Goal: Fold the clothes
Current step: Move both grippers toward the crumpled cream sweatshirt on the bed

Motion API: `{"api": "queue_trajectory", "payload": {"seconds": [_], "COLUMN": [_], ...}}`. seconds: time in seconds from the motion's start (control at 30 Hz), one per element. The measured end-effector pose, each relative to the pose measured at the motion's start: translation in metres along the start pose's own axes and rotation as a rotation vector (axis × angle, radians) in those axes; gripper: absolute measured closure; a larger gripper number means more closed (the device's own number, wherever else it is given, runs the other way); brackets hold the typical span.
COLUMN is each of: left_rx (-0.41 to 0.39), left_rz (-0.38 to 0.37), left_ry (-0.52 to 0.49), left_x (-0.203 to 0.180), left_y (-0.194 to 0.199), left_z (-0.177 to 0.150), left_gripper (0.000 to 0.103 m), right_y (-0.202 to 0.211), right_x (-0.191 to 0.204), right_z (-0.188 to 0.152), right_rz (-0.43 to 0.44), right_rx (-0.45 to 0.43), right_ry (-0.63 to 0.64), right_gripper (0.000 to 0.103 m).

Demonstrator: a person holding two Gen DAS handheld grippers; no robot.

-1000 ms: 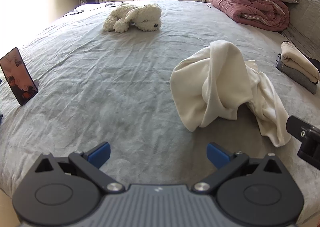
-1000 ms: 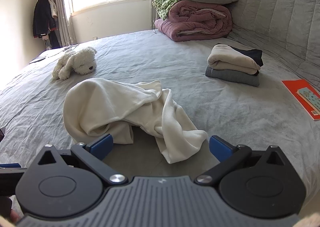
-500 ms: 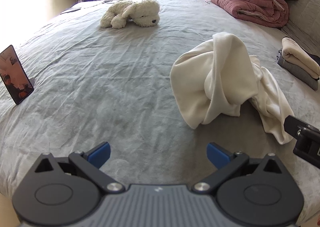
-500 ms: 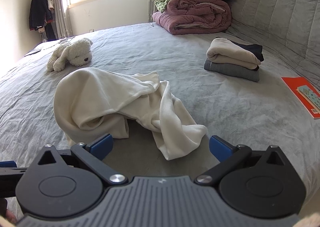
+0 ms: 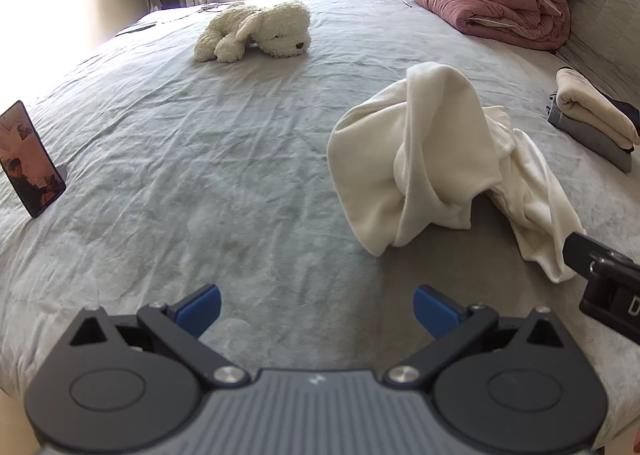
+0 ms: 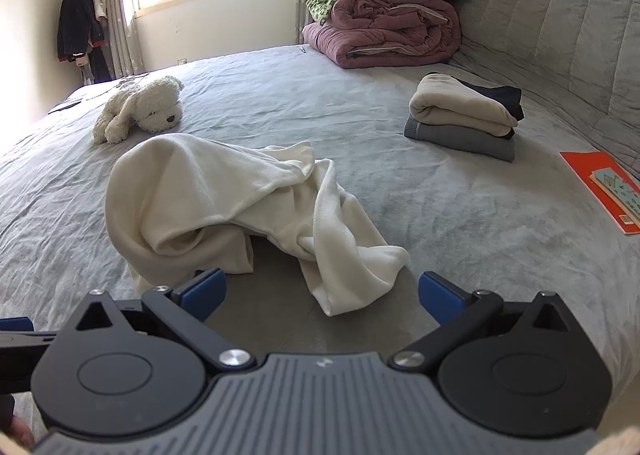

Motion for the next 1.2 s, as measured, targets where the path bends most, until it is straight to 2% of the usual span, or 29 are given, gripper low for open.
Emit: {"api": "queue_trajectory", "payload": {"seconds": [0.7, 1.2], "left_rx": [-0.002, 0.033], "left_rz": [0.027, 0.039], "left_ry": [0.002, 0.014], "left_x": [0.002, 0.008], "left_y": [-0.002, -0.019], "left_z": [0.001, -0.004], "left_gripper": [0.0, 0.0], "right_y": [-0.007, -0.02], "right_x": [0.008, 0.013], "right_z": [-0.003, -0.013], "right_rz": [0.004, -0.005], "right_rx": [0.021, 0.062], "right_ry": [0.023, 0.046], "right_gripper": [0.0, 0.0]}}
Point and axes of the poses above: each gripper's, at about its wrist camera, not at the fingertips, and y roughly against the way its jaws point, x to its left, z to its top, the point moved 5 cm from there along -y, roughly the way its jaws point, and after that the axes turned 12 degrees about z, right-handed, at the moved point
